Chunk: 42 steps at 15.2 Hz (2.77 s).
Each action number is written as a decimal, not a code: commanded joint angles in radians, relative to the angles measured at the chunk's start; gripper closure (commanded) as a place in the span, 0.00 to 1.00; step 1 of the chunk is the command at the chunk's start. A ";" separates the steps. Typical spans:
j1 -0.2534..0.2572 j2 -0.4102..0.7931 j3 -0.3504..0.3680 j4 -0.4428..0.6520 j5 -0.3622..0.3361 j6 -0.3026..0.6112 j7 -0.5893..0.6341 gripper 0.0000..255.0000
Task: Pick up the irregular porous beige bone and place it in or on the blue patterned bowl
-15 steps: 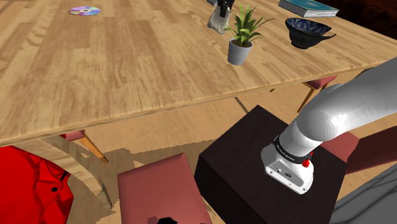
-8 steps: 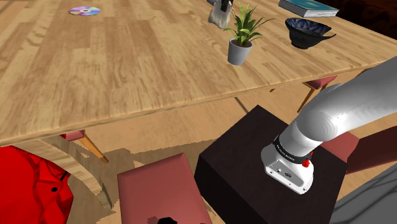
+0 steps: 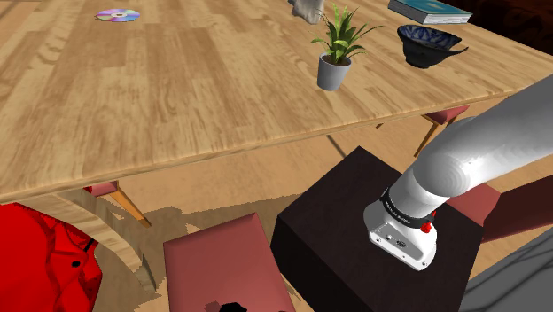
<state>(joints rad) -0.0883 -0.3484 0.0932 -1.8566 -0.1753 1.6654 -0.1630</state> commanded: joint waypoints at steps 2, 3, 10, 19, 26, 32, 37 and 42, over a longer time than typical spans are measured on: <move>-0.001 0.014 0.001 0.058 0.000 -0.043 -0.008 1.00; -0.001 0.020 0.001 0.077 -0.001 -0.057 -0.010 1.00; -0.003 0.064 0.006 0.220 -0.004 -0.155 -0.024 1.00; -0.020 0.022 -0.027 0.275 -0.004 -0.240 -0.089 1.00; -0.048 -0.152 -0.122 0.151 -0.019 -0.267 -0.220 1.00; -0.070 -0.269 -0.208 0.097 -0.055 -0.308 -0.337 1.00; -0.089 -0.343 -0.284 0.086 -0.097 -0.347 -0.442 1.00; -0.104 -0.395 -0.366 0.104 -0.147 -0.389 -0.554 1.00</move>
<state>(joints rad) -0.1897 -0.7367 -0.2540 -1.7636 -0.3114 1.2882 -0.6900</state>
